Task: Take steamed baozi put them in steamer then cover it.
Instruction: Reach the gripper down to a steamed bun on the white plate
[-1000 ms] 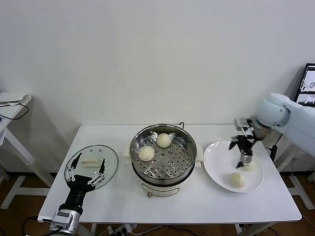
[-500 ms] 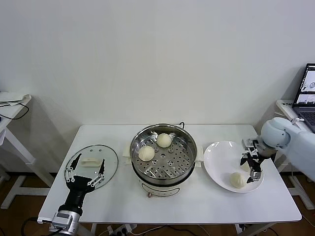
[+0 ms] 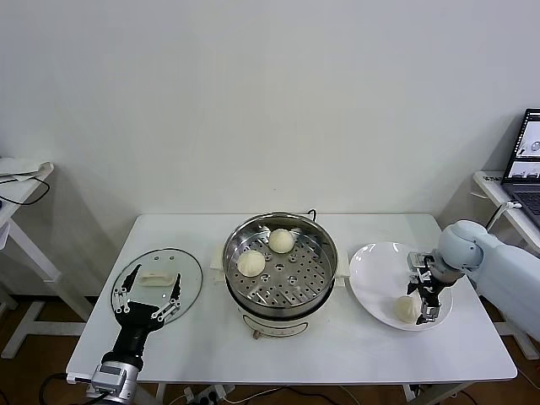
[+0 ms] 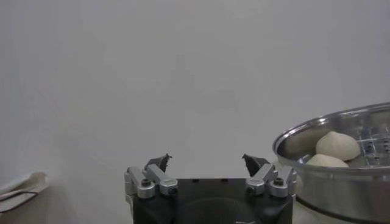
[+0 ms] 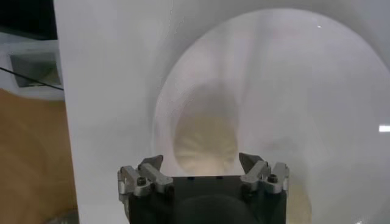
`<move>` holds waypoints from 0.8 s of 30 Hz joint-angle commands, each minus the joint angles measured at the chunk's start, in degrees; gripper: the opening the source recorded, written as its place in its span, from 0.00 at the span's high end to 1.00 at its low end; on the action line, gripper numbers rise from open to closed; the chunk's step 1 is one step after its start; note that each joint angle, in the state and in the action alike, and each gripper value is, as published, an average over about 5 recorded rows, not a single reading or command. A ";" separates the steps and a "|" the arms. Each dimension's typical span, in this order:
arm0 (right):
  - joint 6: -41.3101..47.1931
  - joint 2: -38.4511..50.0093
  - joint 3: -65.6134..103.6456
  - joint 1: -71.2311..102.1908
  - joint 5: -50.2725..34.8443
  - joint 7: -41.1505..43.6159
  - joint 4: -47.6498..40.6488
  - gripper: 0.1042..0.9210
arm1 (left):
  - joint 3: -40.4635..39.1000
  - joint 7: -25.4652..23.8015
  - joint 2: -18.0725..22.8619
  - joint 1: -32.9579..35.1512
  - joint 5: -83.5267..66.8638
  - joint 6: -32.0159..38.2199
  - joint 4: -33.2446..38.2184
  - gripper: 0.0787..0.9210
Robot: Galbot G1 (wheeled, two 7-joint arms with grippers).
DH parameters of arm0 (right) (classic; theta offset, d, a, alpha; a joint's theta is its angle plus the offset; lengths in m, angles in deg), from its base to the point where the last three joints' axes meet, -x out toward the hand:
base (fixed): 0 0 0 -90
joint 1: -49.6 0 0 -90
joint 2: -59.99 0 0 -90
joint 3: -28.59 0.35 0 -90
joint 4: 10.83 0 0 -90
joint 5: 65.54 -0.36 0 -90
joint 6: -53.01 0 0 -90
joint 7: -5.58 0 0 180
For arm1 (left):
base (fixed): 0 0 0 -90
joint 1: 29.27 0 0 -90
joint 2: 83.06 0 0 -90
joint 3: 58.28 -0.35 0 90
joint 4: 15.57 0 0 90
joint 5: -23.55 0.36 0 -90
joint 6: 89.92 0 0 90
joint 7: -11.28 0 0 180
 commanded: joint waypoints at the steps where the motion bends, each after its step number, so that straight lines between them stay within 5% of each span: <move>1: -0.25 -1.59 2.88 2.71 1.49 -0.31 -1.63 0.12 | -0.03 -0.02 0.06 -0.05 0.04 0.05 -0.14 0.12; 14: -0.30 -2.10 3.21 2.53 1.27 -0.22 -2.06 0.29 | -0.23 -0.02 0.16 -0.43 0.07 0.09 -0.82 0.12; 24: -0.21 3.16 -4.04 -7.23 -5.03 0.93 1.66 0.31 | -0.24 -0.05 0.14 -0.34 0.23 0.13 -0.71 0.12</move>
